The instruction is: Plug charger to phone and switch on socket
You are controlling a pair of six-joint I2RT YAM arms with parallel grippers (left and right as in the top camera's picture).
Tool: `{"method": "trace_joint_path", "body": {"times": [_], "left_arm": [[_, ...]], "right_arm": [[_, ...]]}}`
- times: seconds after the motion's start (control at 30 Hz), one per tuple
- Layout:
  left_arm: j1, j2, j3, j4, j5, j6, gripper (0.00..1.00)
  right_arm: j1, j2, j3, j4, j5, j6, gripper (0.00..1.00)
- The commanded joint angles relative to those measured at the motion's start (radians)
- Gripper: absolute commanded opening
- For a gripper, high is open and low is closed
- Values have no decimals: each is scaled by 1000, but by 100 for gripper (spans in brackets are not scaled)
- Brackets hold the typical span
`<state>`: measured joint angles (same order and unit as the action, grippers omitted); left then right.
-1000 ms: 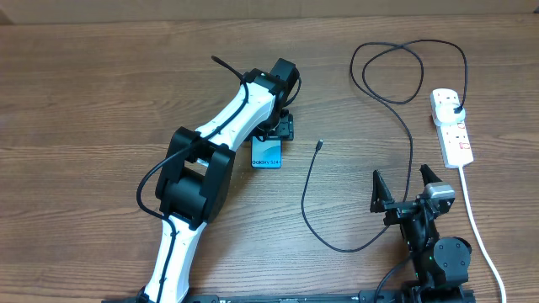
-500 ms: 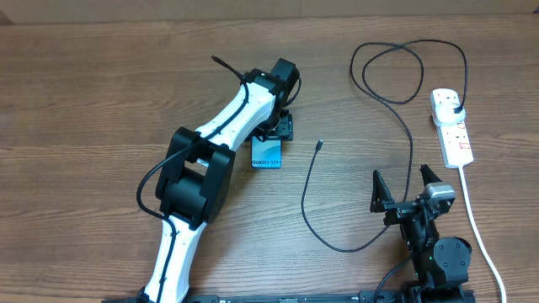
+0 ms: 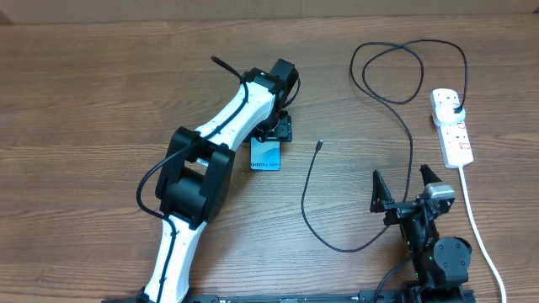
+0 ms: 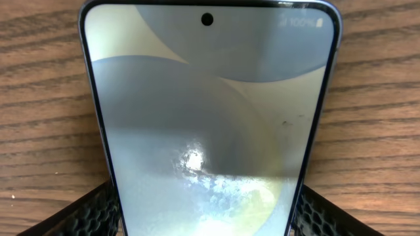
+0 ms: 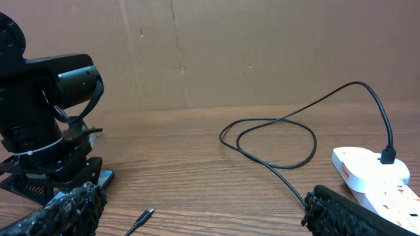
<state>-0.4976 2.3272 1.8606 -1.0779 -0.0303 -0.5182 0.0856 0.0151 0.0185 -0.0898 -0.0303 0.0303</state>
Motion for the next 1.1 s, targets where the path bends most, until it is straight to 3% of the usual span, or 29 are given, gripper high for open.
{"method": "trace_joint_path", "body": {"times": [0.0,0.23,0.43,0.53,1.07], "left_arm": [[7,18,27,-19,6,-2,76],[33,18,26,-13,4,2,77],[33,23,25,-3,2,10,86],[33,23,25,-11,5,14,100],[32,23,24,-58,57,13,98]], "right_arm": [[-2,-5,-10,6,-5,6,100],[-2,-5,-10,6,-5,6,100],[-2,-5,-10,6,-5,6,100],[-2,-5,-10,6,-5,6,100],[-2,-5,-10,6,-5,6,100]]}}
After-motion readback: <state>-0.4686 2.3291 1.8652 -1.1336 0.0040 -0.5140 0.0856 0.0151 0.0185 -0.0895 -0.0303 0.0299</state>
